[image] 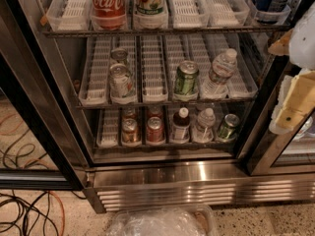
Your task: Pick 7up can from middle shelf of fridge
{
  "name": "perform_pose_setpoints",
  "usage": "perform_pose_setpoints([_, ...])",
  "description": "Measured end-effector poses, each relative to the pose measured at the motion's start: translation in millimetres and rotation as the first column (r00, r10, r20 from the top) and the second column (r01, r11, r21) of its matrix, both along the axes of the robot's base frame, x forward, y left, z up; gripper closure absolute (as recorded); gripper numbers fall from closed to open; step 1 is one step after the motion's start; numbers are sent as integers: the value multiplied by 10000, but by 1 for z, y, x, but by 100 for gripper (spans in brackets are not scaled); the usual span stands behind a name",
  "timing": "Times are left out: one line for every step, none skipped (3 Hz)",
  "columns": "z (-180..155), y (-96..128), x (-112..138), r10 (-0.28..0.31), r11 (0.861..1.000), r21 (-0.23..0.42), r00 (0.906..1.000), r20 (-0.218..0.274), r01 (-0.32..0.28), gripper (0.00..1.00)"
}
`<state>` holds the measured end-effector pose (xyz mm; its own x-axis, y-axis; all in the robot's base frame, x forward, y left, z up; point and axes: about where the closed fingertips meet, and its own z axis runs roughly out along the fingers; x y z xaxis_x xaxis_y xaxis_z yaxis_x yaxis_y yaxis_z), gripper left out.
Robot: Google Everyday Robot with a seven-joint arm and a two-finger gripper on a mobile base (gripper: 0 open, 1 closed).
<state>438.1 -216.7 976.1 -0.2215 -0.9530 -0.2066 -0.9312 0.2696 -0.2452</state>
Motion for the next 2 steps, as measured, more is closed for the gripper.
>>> perform_pose_setpoints([0,0,0,0,10000,1,10000,1,0,0])
perform_pose_setpoints([0,3,0,27,9997,258,9999,153,-31,0])
